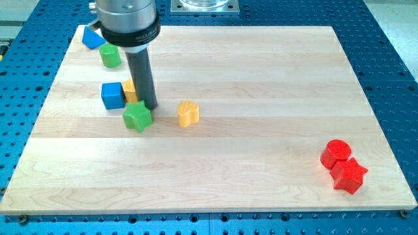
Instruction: Move the cube bottom right to the hexagon
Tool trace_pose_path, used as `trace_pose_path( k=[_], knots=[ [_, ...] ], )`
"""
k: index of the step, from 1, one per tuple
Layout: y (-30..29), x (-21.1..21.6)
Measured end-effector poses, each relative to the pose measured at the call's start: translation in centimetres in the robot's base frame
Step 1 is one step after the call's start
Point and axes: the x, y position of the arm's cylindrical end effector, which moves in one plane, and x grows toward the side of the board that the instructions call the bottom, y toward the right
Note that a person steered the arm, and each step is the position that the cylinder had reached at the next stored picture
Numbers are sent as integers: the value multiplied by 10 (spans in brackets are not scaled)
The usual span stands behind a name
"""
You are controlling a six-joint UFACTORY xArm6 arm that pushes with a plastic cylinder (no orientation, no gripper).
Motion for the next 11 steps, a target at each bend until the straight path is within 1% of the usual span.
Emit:
trace_pose_path(
  k=[1, 2, 3, 4, 5, 6, 7, 8, 9, 10, 11],
  knots=[
    [-25, -15],
    [-24, -57],
    [-33, 14],
    [-68, 26],
    [-87, -9],
    [-44, -18],
    [-58, -21],
    [-74, -51],
    [-17, -52],
    [5, -47],
    [-13, -21]
  ],
)
